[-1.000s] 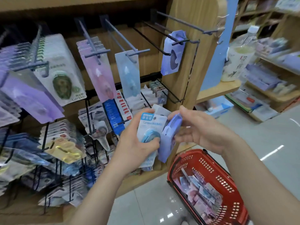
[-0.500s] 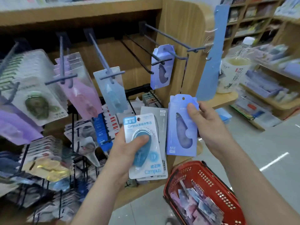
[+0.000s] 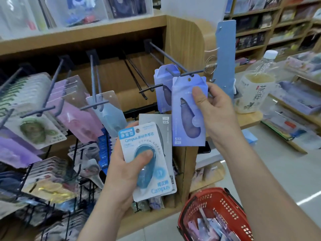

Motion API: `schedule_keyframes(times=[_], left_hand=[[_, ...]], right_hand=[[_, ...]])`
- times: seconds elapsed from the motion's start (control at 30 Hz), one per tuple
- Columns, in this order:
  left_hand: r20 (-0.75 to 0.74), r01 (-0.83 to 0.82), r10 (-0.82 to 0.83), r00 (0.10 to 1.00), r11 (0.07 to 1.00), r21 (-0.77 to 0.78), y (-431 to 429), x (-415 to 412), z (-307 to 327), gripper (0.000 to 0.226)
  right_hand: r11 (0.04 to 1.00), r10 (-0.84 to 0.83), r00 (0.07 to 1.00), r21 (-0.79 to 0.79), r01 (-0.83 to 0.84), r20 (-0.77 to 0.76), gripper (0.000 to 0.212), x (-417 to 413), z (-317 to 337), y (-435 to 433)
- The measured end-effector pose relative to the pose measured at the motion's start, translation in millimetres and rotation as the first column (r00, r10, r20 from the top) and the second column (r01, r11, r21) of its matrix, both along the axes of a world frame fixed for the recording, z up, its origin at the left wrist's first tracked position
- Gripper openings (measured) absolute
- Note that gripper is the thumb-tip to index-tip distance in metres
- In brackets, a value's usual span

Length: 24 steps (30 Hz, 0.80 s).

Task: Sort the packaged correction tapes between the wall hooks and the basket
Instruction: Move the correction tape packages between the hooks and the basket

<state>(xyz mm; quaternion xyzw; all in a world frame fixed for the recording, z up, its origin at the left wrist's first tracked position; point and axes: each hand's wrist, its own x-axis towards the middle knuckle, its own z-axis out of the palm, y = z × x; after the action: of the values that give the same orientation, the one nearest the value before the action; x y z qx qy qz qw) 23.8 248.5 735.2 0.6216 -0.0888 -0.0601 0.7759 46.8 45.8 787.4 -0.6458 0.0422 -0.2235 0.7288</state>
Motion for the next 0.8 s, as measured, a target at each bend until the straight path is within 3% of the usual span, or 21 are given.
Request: schedule_keyframes(times=[0.2, 0.33, 0.47, 0.5, 0.57, 0.67, 0.8], left_hand=[[0.032, -0.044, 0.043, 0.999, 0.999, 0.013, -2.7, -6.2, 4.8, 0.074], [0.051, -0.056, 0.054, 0.997, 0.998, 0.031, -4.6, -7.9, 6.8, 0.07], [0.057, -0.084, 0.081, 0.995, 0.995, 0.047, -5.2, -6.6, 11.2, 0.071], [0.057, -0.09, 0.087, 0.995, 0.995, 0.051, -5.8, -6.1, 11.0, 0.071], [0.058, -0.101, 0.098, 0.993, 0.993, 0.055, -8.1, -4.9, 10.6, 0.064], [0.047, -0.111, 0.109, 0.993, 0.992, 0.052, -9.2, -4.2, 8.7, 0.061], [0.034, -0.113, 0.111, 0.993, 0.991, 0.067, -6.9, -7.0, 6.5, 0.061]], right_hand=[[0.999, 0.033, 0.999, -0.03, -0.034, -0.041, 0.015, 5.3, -2.3, -2.9], [0.994, -0.046, 0.996, -0.102, 0.039, -0.072, 0.019, 10.6, 2.0, -1.1], [0.982, -0.123, 0.982, -0.16, 0.1, -0.142, 0.043, 17.0, 4.5, 1.9], [0.986, -0.103, 0.975, -0.148, 0.075, -0.194, 0.047, 14.6, 2.2, 1.0], [0.992, 0.089, 0.952, -0.058, -0.111, -0.293, 0.035, 5.1, -11.1, -3.9], [0.913, 0.408, 0.822, 0.156, -0.377, -0.399, 0.02, -18.8, -34.3, -6.6], [0.954, 0.258, 0.892, 0.245, -0.174, -0.372, 0.021, -14.1, -45.9, 3.0]])
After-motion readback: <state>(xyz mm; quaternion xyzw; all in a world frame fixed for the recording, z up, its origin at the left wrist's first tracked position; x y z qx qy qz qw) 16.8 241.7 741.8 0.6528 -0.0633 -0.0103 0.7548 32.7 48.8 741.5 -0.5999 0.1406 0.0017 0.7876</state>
